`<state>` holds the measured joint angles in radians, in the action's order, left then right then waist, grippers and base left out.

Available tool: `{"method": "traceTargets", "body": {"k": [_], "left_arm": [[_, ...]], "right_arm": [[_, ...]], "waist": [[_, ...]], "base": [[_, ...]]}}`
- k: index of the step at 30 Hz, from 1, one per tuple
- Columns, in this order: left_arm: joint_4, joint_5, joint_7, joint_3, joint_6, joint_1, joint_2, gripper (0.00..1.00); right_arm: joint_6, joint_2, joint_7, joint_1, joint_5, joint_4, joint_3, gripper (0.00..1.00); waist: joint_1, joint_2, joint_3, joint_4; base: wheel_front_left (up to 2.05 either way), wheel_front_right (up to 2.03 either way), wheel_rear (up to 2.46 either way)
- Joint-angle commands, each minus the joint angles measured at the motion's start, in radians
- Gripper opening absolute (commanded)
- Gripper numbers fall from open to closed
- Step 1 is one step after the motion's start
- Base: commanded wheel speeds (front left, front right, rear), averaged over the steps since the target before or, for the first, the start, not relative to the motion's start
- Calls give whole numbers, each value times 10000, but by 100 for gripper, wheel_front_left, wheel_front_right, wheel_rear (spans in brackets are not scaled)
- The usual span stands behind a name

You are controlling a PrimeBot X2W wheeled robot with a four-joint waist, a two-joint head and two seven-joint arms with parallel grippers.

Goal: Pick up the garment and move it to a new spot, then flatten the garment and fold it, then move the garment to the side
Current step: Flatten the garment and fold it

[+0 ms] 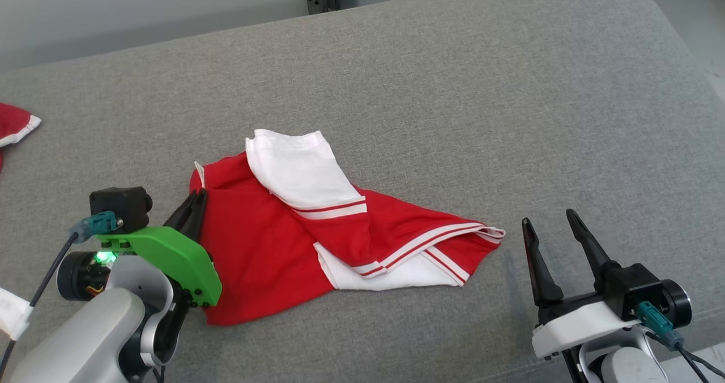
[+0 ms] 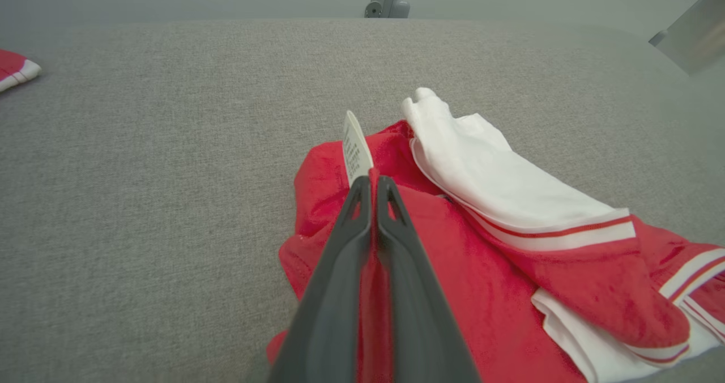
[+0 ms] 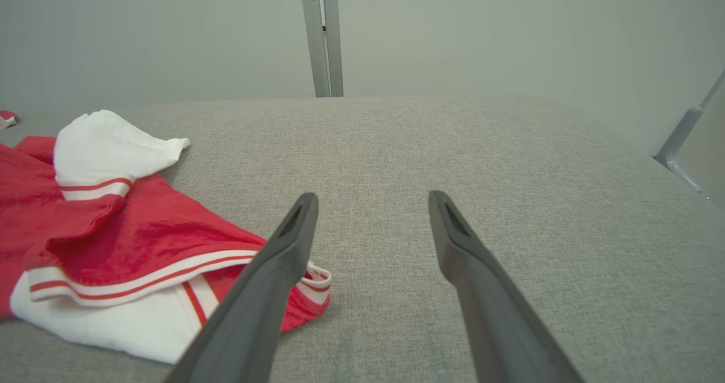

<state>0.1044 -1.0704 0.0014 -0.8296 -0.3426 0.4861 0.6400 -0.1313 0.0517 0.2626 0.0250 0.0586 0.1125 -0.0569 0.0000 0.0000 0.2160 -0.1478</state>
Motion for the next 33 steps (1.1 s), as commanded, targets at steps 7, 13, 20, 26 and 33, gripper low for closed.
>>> {"method": "traceTargets", "body": {"k": [7, 13, 20, 26, 33], "left_arm": [[-915, 256, -1153, 168, -184, -742, 3, 0], [-1975, 407, -2601, 918, -863, -3107, -478, 0], [-1085, 1603, -2660, 2856, 361, -5825, -2522, 0], [-28, 2435, -2657, 3360, 1530, -6676, -3488, 0], [822, 2185, -2043, 2771, 2371, -7138, -3631, 30]], "right_arm": [[11, -7, 32, -318, -19, 51, 99, 100], [11, -3, 32, -600, -73, 27, 195, 100], [11, 99, 32, -898, -77, 105, 161, 100], [11, 150, 32, -1045, -34, 185, 123, 100], [11, 122, 32, -1097, 21, 241, 0, 100]], "waist": [[0, 0, -392, 673], [0, 0, -760, 1395], [0, 0, -1101, 2110], [0, 0, -1442, 2286], [0, 0, -1661, 2162]], "base": [[0, 0, 0], [0, 0, 0], [0, 0, 0], [0, 0, 0], [0, 0, 0]]}}
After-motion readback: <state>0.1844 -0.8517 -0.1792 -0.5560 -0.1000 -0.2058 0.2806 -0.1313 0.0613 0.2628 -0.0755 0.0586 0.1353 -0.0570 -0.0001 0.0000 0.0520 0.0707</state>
